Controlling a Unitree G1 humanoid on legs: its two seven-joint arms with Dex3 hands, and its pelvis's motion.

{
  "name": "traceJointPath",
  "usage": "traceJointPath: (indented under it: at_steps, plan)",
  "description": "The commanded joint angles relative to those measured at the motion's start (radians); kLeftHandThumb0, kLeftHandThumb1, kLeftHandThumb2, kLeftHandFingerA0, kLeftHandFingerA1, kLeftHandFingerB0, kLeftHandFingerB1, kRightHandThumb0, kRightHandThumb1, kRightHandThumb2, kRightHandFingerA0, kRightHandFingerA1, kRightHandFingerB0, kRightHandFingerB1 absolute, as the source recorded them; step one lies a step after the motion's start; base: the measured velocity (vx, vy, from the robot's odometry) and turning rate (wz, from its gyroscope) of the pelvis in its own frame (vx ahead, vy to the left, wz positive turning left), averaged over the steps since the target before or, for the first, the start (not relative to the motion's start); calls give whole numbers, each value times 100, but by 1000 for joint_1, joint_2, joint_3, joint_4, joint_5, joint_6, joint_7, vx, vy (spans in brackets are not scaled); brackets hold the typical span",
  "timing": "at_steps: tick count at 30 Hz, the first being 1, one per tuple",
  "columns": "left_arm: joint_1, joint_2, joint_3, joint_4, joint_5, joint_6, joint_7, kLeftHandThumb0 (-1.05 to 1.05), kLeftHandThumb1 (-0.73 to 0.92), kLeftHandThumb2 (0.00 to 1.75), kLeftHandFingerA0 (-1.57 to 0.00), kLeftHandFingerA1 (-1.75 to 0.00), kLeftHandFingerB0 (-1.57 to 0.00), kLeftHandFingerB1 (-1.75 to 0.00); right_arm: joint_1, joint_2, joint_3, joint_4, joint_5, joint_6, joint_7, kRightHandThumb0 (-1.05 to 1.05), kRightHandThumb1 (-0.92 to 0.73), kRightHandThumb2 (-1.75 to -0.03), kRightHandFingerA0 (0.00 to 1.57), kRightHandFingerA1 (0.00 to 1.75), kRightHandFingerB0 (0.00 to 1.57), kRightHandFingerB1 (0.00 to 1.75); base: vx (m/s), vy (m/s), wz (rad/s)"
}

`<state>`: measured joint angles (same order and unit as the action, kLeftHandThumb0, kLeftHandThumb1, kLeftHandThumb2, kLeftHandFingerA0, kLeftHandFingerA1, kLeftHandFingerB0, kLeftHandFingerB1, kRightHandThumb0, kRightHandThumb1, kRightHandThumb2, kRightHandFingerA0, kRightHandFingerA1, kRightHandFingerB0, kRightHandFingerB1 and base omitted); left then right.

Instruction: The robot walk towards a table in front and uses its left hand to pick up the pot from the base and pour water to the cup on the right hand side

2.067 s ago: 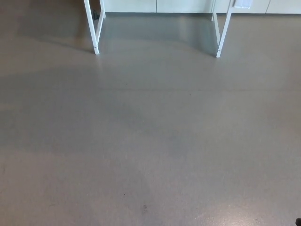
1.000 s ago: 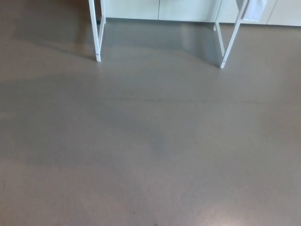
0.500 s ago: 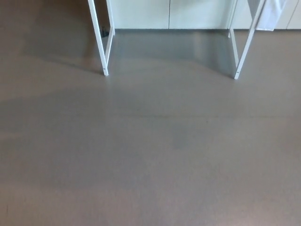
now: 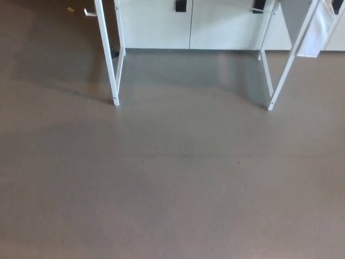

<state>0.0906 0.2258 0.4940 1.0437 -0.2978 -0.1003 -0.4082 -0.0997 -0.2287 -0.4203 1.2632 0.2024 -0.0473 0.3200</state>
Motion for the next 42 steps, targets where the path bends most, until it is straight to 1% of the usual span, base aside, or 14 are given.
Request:
traceJointPath:
  at_steps: [1, 5, 19, 30, 31, 32, 33, 35, 36, 37, 38, 40, 41, 42]
  plan:
    - [3, 3, 5, 8, -19, -15, 5, -5, 74, 61, -27, -34, -17, -29, 4, -10, 4, 2, 6, -16, 0, -14, -53, -55, 61, 56, 36, 39, 234, 20, 10]
    - [6, 2, 1, 1, -16, -14, 6, -5, 75, 62, -26, -34, -17, -29, 3, -11, 8, 3, 5, -12, -1, -15, -53, -58, 51, 52, 33, 39, 218, -69, 12]
    - [7, 9, -8, 9, -11, -22, -2, -6, 75, 62, -25, -33, -14, -28, 5, -9, 8, 0, 14, -13, -3, -12, -53, -55, 65, 58, 34, 38, 250, -61, 6]
    - [11, 8, -10, 1, -16, -22, -1, -4, 76, 62, -25, -33, -15, -28, 2, -12, 10, 2, 14, -15, -3, -9, -54, -55, 58, 55, 37, 39, 237, 140, 2]
    - [18, 7, -10, 5, -15, -25, 0, -4, 77, 62, -26, -33, -17, -29, 10, -13, 13, 3, 12, -15, 3, -8, -37, -84, 43, 63, 21, 51, 234, 11, 9]
    - [21, 7, -9, 6, -15, -27, 1, -4, 77, 62, -26, -33, -17, -29, 13, -13, 14, 3, 10, -15, 5, -8, -37, -84, 43, 63, 21, 51, 258, -3, 11]
    - [22, 6, -10, 4, -13, -28, 4, -3, 76, 62, -27, -34, -18, -29, 12, -13, 11, 2, 14, -10, 3, -11, -53, -55, 55, 53, 32, 37, 225, -45, 11]
    - [23, 5, -11, 4, -12, -30, 5, -3, 75, 62, -27, -34, -17, -29, 11, -13, 8, 2, 18, -7, 7, -9, -55, -55, 53, 52, 30, 36, 220, -102, 6]
    - [26, 6, -11, 8, -13, -34, 2, -2, 76, 62, -26, -34, -16, -29, 15, -12, 7, 1, 20, -10, 14, -6, -37, -84, 45, 64, 21, 51, 262, -142, 20]
    - [29, 6, -10, 12, -14, -36, -2, -2, 76, 62, -26, -34, -16, -29, 21, -11, 8, 1, 19, -15, 16, -6, -37, -84, 45, 64, 21, 51, 300, -147, 12]
    - [29, 6, -10, 13, -13, -37, -1, -1, 76, 62, -26, -33, -17, -29, 21, -10, 6, 1, 21, -15, 16, -10, -54, -55, 55, 53, 32, 38, 382, -215, -46]
    - [31, 7, -11, 19, -10, -42, 1, -1, 76, 62, -26, -33, -17, -29, 25, -8, 4, 2, 22, -15, 13, -9, -53, -56, 61, 56, 33, 38, 366, -198, 40]
    - [34, 6, -13, 17, -5, -47, 15, -1, 51, 91, -21, -51, -11, -46, 26, -7, 3, 2, 23, -13, 11, -7, -54, -54, 61, 56, 35, 38, 352, -188, -4]
    - [36, 4, -15, 11, 1, -52, 33, -1, 51, 91, -21, -51, -11, -46, 25, -6, 0, 1, 26, -9, 9, -7, -54, -54, 61, 56, 35, 38, 351, -178, -2]
